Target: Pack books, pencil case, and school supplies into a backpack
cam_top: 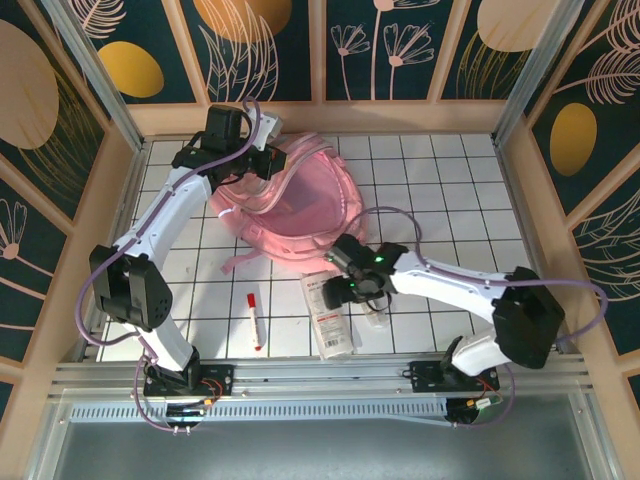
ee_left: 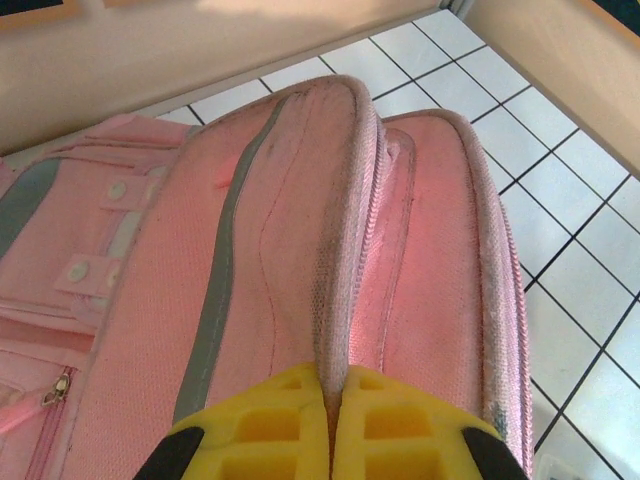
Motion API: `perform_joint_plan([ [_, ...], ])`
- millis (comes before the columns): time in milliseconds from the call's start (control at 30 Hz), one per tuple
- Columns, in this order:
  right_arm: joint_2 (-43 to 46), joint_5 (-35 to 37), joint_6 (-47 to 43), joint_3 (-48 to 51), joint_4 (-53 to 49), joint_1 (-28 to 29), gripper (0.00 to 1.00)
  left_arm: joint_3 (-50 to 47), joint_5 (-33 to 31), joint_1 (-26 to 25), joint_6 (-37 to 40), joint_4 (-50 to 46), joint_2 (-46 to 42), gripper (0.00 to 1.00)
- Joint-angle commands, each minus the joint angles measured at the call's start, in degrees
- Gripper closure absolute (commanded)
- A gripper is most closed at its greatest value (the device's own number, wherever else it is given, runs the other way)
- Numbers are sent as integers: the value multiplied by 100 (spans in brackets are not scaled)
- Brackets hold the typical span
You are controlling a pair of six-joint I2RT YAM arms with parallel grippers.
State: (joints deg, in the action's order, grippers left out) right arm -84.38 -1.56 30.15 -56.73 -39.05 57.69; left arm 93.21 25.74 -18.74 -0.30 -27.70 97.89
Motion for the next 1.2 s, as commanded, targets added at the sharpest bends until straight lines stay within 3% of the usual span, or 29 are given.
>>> perform_joint_plan([
  [0, -463, -34, -104, -409, -42, 470, 18, 370, 238, 44, -94, 394, -2, 100],
  [200, -1217, 371, 778, -579, -685, 814, 12, 224, 132, 54, -47, 379, -56, 100],
  [233, -1316, 400, 901, -602, -758, 873, 1, 215, 120, 50, -54, 383, -64, 100],
  [500, -1770, 5, 1084, -626, -423, 1121, 1, 176, 141, 58, -128, 501, -50, 100],
  [767, -1708, -313, 914, -484, -2, 937, 9, 278, 106, 70, 29, 320, -6, 100],
  [1033, -940, -1320, 603, 114, 938, 444, 19, 95, 142, 73, -23, 381, -64, 100],
  [1167, -665, -1314, 624, 406, 1144, 163, 28, -93, 24, 76, -39, 331, -135, 100],
])
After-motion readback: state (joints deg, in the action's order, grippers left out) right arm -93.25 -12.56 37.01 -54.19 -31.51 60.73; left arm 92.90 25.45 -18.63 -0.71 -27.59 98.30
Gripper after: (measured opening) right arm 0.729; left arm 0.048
